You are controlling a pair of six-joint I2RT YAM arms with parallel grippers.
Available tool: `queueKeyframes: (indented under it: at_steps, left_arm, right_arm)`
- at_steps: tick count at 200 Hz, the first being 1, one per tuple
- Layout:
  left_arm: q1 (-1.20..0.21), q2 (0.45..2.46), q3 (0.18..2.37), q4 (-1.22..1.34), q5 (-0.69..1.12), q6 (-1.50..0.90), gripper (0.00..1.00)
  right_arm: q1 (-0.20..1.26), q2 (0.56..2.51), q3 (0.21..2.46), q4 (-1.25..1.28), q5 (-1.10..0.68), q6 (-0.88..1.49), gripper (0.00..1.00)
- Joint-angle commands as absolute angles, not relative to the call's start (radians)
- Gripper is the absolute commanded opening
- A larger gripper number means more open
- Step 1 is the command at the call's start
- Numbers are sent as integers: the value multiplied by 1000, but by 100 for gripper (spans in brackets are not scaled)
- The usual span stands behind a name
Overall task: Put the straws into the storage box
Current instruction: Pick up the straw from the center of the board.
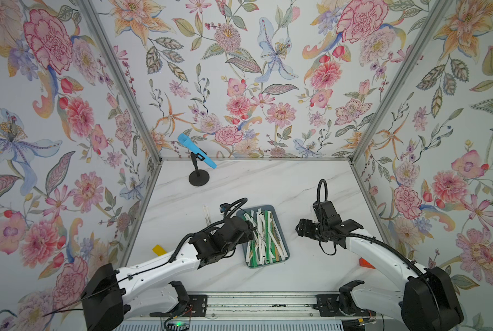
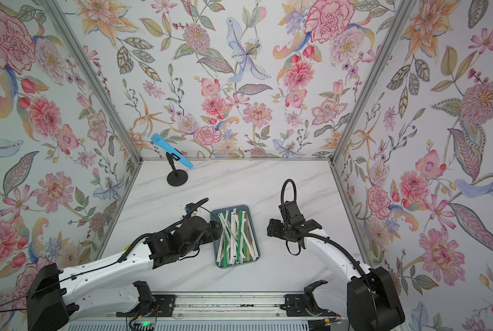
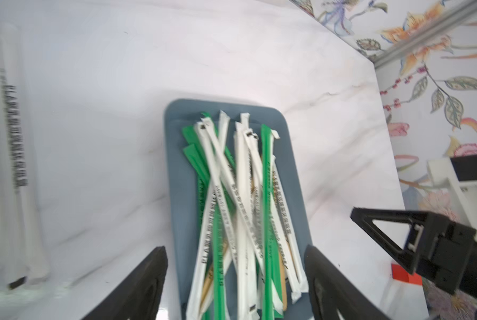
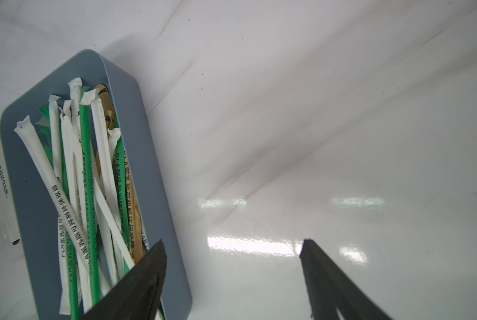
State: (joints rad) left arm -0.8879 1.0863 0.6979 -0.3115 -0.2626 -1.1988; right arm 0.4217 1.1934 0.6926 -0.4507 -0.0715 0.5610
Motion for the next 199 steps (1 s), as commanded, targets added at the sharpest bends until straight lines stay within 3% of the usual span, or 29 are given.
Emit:
queueKeyframes:
  at_steps: [1,43,84,143,199]
  left_arm:
    - [-768,1018,589,-453,-301,-1133,76]
    - [-593,978,502,-370,-226,-1009,68]
    - [-556,1064,502,-304,-181,-954,63]
    - [-446,1100,450,-258,-160,-918,44]
    - [-429,1147,416,-189,-121,-897,42]
  right_arm:
    - [431,1209,708,-451,-76,547,78]
    - [434,1238,717,-445,-82,540,78]
    - [434,1247,719,-445,-77,537,78]
    - [433,1244,715,-445,-73,538,78]
    - [433,1264,726,-444,-76,537,78]
